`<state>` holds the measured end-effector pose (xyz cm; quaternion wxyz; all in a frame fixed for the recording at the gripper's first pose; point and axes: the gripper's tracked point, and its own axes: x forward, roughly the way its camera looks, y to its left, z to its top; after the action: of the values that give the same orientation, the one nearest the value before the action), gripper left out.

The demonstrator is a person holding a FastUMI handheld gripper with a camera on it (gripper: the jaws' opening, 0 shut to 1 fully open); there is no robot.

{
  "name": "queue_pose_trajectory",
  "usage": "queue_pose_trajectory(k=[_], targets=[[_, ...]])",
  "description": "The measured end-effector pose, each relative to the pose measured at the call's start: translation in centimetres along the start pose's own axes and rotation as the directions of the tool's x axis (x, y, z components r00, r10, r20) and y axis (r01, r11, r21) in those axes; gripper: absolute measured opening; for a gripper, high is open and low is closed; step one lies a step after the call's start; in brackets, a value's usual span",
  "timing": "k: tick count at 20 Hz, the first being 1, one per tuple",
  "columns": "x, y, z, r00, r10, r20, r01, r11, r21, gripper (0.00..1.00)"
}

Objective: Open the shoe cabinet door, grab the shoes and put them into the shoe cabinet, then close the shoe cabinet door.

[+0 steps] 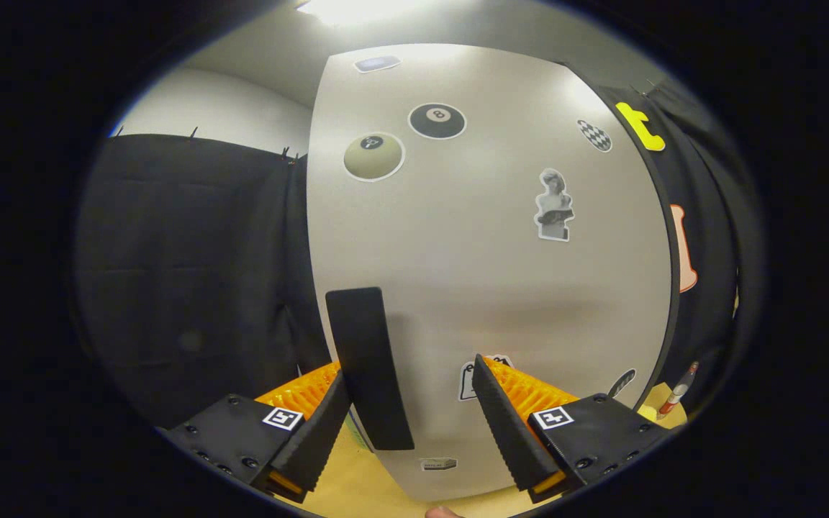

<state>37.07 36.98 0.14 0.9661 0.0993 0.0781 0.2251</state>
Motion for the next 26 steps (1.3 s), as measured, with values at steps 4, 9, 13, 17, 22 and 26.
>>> queue_pose_trajectory(k=[4, 9, 13, 17, 22, 26], targets=[[-4.9, -1.3, 1.3, 1.000, 0.000, 0.023, 0.001, 0.999, -0.047, 1.00], [-13.0, -6.3, 3.5, 0.994, -0.069, 0.081, 0.078, 0.990, -0.116, 0.99], [-19.2, -10.0, 4.1, 0.988, -0.118, 0.098, 0.129, 0.984, -0.125, 0.99], [-24.5, -13.5, 3.7, 0.983, -0.157, 0.095, 0.168, 0.978, -0.124, 0.99], [-30.1, -15.8, 2.3, 0.977, -0.188, 0.100, 0.199, 0.972, -0.124, 0.99], [-33.0, -15.9, 0.8, 0.971, -0.221, 0.093, 0.229, 0.969, -0.089, 0.99]])
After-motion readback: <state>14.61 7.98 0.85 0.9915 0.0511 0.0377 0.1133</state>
